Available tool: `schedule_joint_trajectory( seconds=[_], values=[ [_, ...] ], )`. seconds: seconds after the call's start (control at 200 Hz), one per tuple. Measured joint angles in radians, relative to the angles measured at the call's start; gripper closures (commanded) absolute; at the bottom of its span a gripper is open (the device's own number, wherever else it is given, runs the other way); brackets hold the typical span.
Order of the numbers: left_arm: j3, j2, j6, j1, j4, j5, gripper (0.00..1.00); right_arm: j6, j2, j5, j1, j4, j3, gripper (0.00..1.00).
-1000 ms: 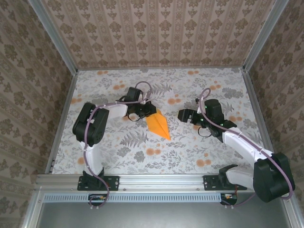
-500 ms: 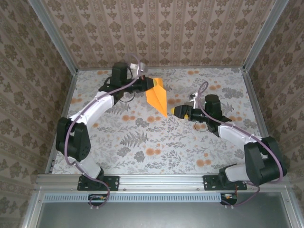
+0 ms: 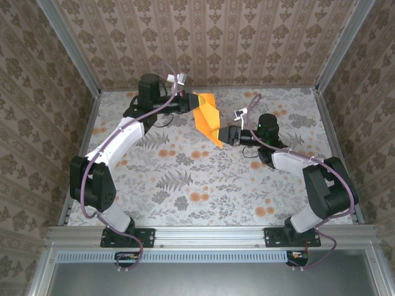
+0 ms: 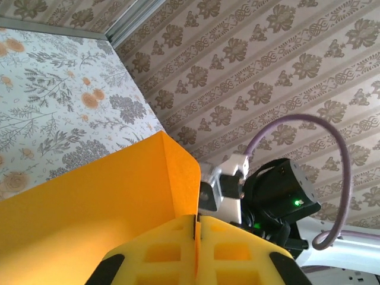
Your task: Fold a paper plane with a square sheet of paper (fold left side to right side)
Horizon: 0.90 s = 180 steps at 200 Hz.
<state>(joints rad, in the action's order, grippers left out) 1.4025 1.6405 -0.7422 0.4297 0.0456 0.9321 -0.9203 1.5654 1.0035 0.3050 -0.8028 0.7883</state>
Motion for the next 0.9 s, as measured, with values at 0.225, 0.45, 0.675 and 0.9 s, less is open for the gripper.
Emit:
schedule_joint_trajectory(
  seconds=[0.225,0.45,0.675,0.9],
  values=[
    [-0.032,0.0,-0.022,0.007,0.009,0.013,0.99,-0.042,0.008,0.003,-0.015,-0.048,0.07,0.47],
    [-0.042,0.0,-0.023,0.007,0.004,0.014,0.84,-0.012,0.0,-0.002,-0.033,-0.013,0.082,0.81],
    [-0.047,-0.011,0.071,-0.027,-0.12,-0.031,0.41,0.187,-0.118,-0.069,-0.034,0.299,0.09,0.92],
    [-0.147,-0.155,0.185,-0.117,-0.296,-0.205,0.28,0.514,-0.264,-0.39,0.034,0.835,0.241,0.93]
  ],
)
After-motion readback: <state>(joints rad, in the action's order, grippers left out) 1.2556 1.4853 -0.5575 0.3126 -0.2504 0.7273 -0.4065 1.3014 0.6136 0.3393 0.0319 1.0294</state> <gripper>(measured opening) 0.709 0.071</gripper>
